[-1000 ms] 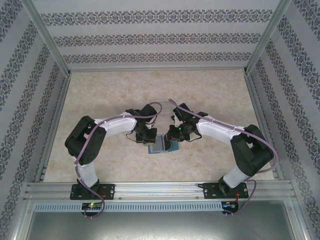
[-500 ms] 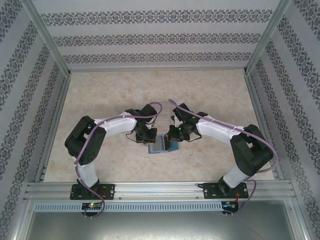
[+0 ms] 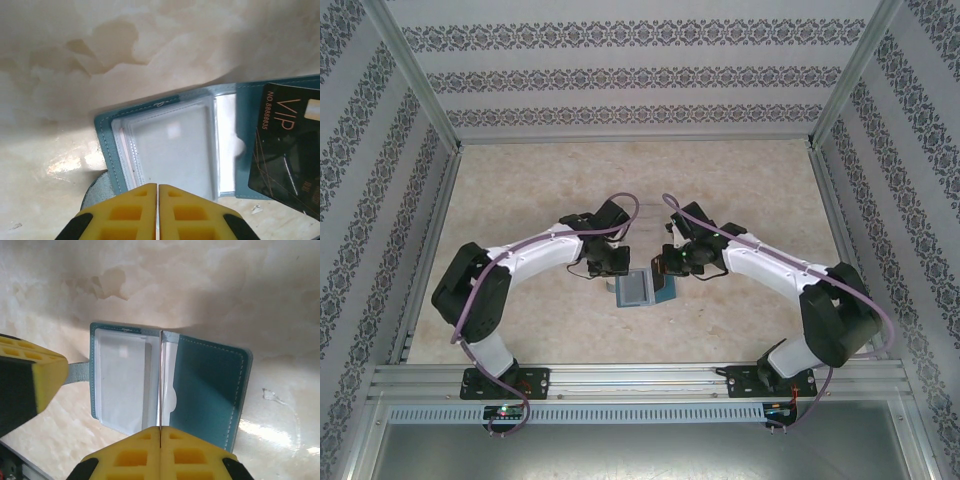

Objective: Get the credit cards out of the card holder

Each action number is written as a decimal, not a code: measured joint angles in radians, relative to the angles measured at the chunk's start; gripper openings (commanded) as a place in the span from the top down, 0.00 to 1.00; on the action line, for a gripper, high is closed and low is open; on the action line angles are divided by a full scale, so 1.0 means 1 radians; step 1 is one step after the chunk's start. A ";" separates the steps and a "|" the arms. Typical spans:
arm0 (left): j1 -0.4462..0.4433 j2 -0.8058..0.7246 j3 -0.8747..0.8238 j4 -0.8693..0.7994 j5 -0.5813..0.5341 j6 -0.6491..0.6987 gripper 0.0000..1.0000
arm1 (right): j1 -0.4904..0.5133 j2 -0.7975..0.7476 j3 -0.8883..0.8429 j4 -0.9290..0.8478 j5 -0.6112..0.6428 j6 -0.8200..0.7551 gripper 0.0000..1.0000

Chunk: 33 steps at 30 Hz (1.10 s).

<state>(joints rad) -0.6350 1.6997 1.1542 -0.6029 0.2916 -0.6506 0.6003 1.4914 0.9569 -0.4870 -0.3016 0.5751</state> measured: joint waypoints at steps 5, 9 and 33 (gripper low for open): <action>0.021 -0.076 -0.045 0.030 -0.017 -0.002 0.90 | -0.003 -0.027 0.031 -0.010 0.043 -0.117 1.00; 0.041 -0.127 -0.101 0.056 -0.031 -0.008 0.90 | -0.016 -0.031 0.049 -0.003 0.064 -0.252 1.00; 0.153 -0.212 -0.265 0.104 -0.042 -0.023 0.90 | -0.088 0.338 0.613 -0.294 0.025 -1.295 1.00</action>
<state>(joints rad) -0.4824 1.4876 0.8890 -0.4988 0.2493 -0.6739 0.5121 1.8294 1.5703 -0.7807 -0.2768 -0.7197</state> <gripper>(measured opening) 0.097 0.067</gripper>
